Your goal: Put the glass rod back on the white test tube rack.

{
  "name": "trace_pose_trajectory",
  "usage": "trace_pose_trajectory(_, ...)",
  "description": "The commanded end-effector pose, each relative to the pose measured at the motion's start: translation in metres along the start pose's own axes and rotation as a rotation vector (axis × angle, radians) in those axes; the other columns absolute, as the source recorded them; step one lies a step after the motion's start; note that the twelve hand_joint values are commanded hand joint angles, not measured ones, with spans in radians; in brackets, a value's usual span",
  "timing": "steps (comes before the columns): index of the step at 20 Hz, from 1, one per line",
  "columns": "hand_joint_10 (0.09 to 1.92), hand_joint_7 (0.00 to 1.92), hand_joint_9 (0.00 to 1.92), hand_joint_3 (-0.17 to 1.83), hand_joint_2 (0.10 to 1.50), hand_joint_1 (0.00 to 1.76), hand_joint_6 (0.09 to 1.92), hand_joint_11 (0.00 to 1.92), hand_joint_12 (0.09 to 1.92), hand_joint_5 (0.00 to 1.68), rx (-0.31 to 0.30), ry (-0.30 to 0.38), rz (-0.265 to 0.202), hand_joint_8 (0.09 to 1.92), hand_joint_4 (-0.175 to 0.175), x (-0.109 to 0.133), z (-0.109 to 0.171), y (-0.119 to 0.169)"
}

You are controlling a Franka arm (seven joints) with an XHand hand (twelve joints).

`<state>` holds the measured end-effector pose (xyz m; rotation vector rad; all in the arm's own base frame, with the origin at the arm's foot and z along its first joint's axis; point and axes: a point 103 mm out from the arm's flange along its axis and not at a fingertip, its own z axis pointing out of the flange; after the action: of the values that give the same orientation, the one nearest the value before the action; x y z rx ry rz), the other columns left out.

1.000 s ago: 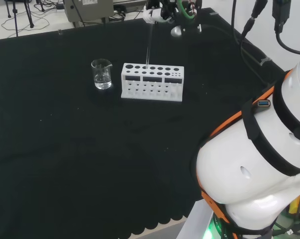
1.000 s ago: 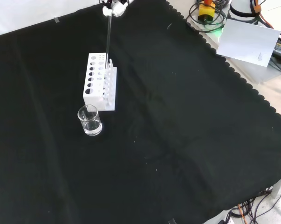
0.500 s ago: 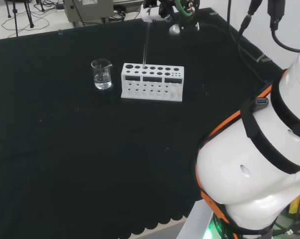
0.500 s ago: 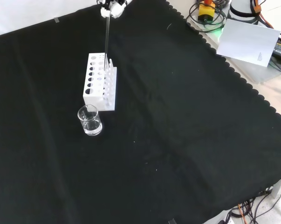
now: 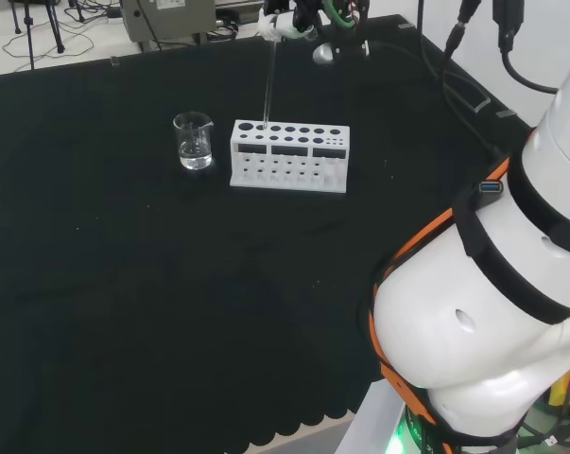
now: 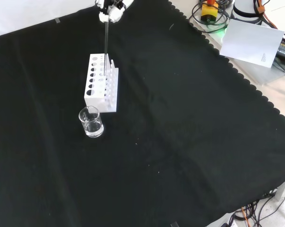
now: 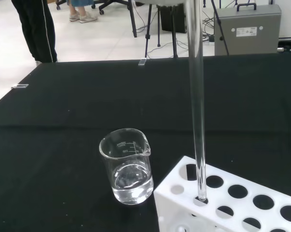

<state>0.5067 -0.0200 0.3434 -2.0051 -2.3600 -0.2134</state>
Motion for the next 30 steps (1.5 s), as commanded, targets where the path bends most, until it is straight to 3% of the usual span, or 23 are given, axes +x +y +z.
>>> trace_pose_trajectory(1, 0.69, 1.17, 1.82, -0.15, 1.1, 1.3, 0.09, 1.54, 1.0, 1.34, 0.004, -0.008, 0.024, 1.02, -0.175, -0.007, 0.005, 0.008)
trace_pose_trajectory(5, 0.69, 1.17, 1.82, -0.15, 1.1, 1.3, 0.09, 1.54, 1.0, 1.34, 0.004, 0.009, 0.036, 1.02, -0.175, -0.021, 0.007, 0.007)
trace_pose_trajectory(9, 0.69, 1.17, 1.82, -0.15, 1.1, 1.3, 0.09, 1.54, 1.0, 1.34, 0.017, -0.016, 0.034, 1.02, -0.175, -0.014, 0.01, 0.014)
trace_pose_trajectory(30, 0.69, 1.17, 1.82, -0.15, 1.1, 1.3, 0.09, 1.54, 1.0, 1.34, 0.031, -0.004, 0.032, 1.02, -0.175, -0.019, 0.021, 0.011)
